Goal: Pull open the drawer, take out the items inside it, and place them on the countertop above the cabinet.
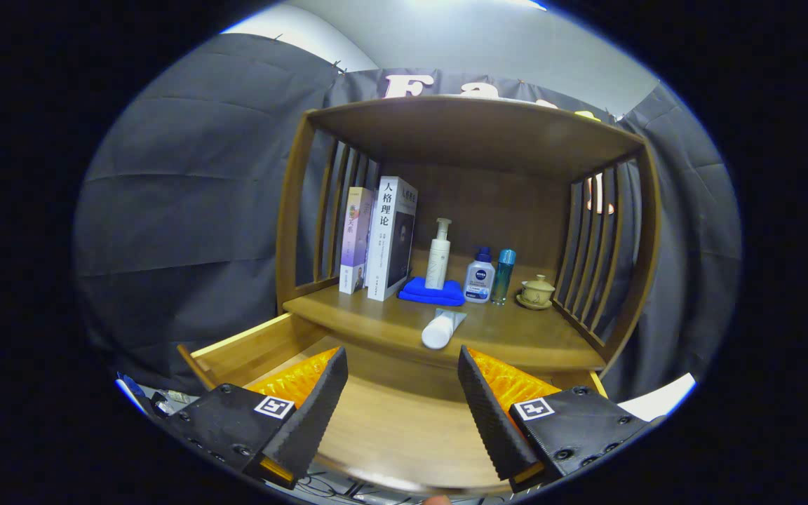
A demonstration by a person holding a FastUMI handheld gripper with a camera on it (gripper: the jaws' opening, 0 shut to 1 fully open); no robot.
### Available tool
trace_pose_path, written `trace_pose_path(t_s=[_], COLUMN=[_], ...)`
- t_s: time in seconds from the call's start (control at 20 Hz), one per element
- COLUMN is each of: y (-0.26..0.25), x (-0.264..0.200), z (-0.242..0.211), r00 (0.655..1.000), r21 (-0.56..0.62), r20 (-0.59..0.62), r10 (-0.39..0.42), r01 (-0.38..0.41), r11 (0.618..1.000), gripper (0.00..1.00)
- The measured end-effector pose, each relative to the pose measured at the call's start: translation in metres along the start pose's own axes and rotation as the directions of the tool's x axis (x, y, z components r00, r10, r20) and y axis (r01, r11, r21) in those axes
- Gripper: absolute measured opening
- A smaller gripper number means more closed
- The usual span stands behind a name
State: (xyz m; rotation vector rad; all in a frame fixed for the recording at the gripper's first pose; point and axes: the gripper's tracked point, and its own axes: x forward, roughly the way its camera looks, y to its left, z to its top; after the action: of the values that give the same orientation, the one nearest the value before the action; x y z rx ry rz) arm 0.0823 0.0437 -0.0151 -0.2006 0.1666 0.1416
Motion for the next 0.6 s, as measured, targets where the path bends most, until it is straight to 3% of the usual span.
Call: trace_pose_path(t_s=[0.15, 0.35, 0.6], y=[0.027, 0.022, 0.032], x=[-0.039, -0.072, -0.086], z=[-0.028, -0.070, -0.123], r00=[1.000, 0.997, 0.991], r21=[0.065, 0.083, 0.142], r20=[0.016, 0.014, -0.055], r10=[0.005, -0.081, -0.121], r01=[-0.006, 0.080, 0.127], r11=[0.998, 0.993, 0.982], gripper=[0.98, 0.98, 0.97])
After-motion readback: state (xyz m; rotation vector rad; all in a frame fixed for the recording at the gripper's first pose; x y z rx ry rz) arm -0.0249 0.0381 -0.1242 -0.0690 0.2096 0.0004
